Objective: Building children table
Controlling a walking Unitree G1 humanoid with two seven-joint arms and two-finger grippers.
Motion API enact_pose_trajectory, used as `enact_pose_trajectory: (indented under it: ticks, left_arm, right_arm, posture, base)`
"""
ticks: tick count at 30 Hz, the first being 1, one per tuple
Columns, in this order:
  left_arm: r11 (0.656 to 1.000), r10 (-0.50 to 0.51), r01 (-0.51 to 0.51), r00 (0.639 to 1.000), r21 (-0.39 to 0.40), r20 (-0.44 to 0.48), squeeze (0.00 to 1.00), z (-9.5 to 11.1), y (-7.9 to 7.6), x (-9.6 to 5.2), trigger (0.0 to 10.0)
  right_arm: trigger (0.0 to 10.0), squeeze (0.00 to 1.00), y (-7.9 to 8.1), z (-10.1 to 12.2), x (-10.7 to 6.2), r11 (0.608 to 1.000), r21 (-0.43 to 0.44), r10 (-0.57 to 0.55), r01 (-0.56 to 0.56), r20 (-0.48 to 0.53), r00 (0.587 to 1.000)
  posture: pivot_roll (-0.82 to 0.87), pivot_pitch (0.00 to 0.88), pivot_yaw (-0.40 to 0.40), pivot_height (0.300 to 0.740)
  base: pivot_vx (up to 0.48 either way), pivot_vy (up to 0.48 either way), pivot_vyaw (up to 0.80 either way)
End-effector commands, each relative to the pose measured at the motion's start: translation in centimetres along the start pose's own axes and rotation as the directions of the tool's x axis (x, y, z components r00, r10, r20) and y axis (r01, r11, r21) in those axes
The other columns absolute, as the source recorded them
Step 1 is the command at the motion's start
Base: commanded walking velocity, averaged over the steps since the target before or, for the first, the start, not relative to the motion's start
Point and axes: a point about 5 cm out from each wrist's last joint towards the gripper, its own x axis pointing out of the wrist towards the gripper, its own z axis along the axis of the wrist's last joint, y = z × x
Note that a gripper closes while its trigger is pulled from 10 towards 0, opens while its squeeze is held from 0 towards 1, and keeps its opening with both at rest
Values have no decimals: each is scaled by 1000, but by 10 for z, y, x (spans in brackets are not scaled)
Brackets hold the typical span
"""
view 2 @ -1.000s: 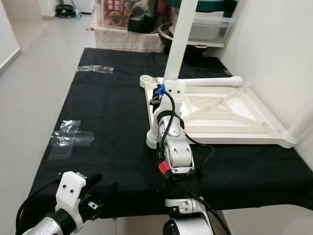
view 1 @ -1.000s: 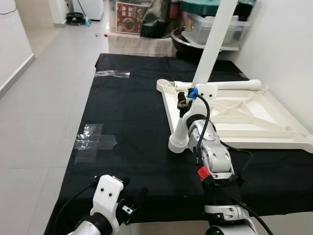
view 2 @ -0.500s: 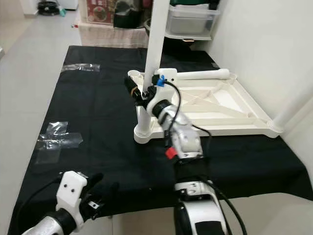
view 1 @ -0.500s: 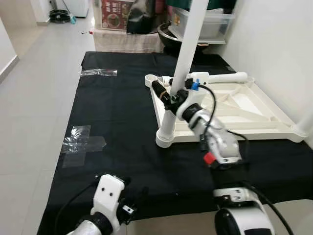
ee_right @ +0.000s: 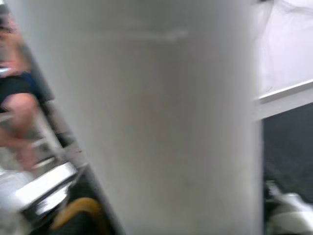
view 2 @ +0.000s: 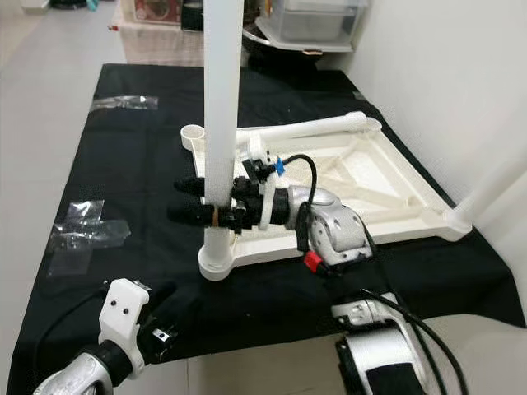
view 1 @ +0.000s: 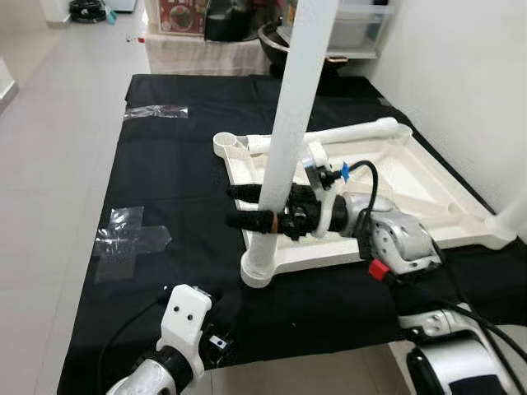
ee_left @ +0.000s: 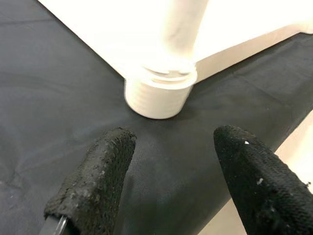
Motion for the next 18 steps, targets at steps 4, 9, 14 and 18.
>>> enact_pose_trajectory:
  ticks: [4,9,14,18]
  left_arm:
    - [1000,-7,7,1000,-18,-12,0,-3,-3,-1,10000]
    - [1000,-11,10,1000,-20,-13,0,-3,-2,-2,10000]
    - [1000,-8,8,1000,-17,-17,0,-3,0,-1,10000]
    - [1000,-3,3,1000,-8,-17,0,-2,0,0,10000]
  right_arm:
    - [0,0,-14,-3,12,977,-68,-205,204,-7,979]
    - [0,0,-35,-7,10,768,-9,-640,640,25,768]
    - [0,0,-46,-27,-25,200,31,-974,979,-106,202]
    - [0,0,-29,-35,-17,91,79,-992,993,-76,97]
  posture:
    - [111,84,-143,740]
    - [110,86,-141,740]
    - [108,98,-132,740]
    - [116,92,-132,740]
  base:
    - [0,0,0]
    - [0,0,0]
    - [0,0,0]
    - [0,0,0]
